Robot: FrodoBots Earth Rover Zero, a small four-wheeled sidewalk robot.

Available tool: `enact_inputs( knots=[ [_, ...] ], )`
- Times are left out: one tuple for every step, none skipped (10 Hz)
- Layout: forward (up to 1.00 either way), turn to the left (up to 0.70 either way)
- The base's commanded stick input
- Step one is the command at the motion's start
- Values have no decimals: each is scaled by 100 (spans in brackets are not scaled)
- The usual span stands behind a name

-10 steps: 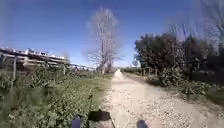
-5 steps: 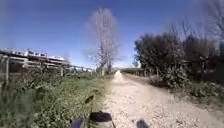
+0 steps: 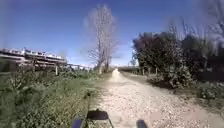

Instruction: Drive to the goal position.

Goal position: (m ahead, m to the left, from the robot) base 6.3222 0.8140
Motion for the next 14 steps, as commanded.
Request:
enact_inputs(
  knots=[
    [50,0],
    [50,0],
    [50,0],
    [50,0],
    [50,0],
    [50,0],
    [50,-26],
    [50,-50],
    [50,-50],
    [50,-28],
    [50,0],
    [50,0],
    [50,0],
    [50,0]
  ],
)
